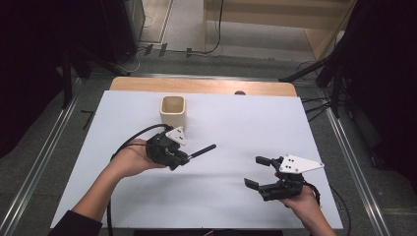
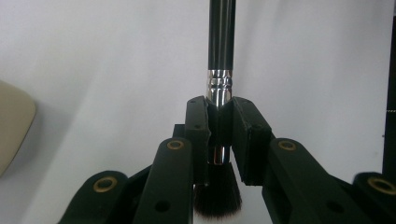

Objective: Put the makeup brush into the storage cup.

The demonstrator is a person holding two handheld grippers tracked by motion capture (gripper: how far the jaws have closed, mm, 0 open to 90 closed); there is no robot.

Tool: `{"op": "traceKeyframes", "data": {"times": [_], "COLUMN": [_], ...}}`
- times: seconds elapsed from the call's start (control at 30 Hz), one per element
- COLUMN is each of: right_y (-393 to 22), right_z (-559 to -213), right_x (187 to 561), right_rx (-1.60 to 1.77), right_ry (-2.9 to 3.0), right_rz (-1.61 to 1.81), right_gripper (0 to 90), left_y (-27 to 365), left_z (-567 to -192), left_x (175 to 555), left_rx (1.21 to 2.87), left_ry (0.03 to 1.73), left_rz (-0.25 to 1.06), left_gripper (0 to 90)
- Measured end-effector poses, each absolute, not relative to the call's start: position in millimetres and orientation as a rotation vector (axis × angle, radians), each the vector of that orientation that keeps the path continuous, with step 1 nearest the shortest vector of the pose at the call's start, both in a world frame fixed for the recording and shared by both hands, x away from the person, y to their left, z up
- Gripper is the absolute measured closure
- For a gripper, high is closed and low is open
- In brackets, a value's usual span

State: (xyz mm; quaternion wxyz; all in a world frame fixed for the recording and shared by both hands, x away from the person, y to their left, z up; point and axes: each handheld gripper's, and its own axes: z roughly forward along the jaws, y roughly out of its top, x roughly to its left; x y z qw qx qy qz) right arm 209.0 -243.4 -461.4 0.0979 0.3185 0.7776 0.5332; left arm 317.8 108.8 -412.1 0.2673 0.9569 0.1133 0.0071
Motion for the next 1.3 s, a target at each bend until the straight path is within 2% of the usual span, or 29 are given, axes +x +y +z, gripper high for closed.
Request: {"op": "traceKeyframes", "data": {"times": [0.5,0.7,0.87,1.03,1.3], "right_y": [-221.2,-212.0,-208.7,-206.3,-200.0], "right_z": [-443.4,-442.2,-441.9,-440.3,-436.6], "right_x": [227.5,237.6,242.8,247.6,252.1], "right_rx": [0.789,0.751,0.732,0.701,0.651], "right_ry": [2.395,2.431,2.446,2.482,2.551], "right_rz": [1.51,1.516,1.515,1.514,1.462], "right_gripper": [14.8,19.1,19.1,21.8,20.5], "left_y": [111.6,113.0,113.6,108.7,94.9], "left_z": [-410.5,-415.3,-414.6,-416.1,-418.9], "left_x": [292.1,288.2,285.2,282.1,281.2], "left_rx": [2.536,2.538,2.535,2.555,2.615], "left_ry": [0.268,0.266,0.252,0.229,0.184], "left_rz": [0.038,0.031,0.027,0.022,0.029], "left_gripper": [77.9,77.8,77.8,77.8,77.8]}}
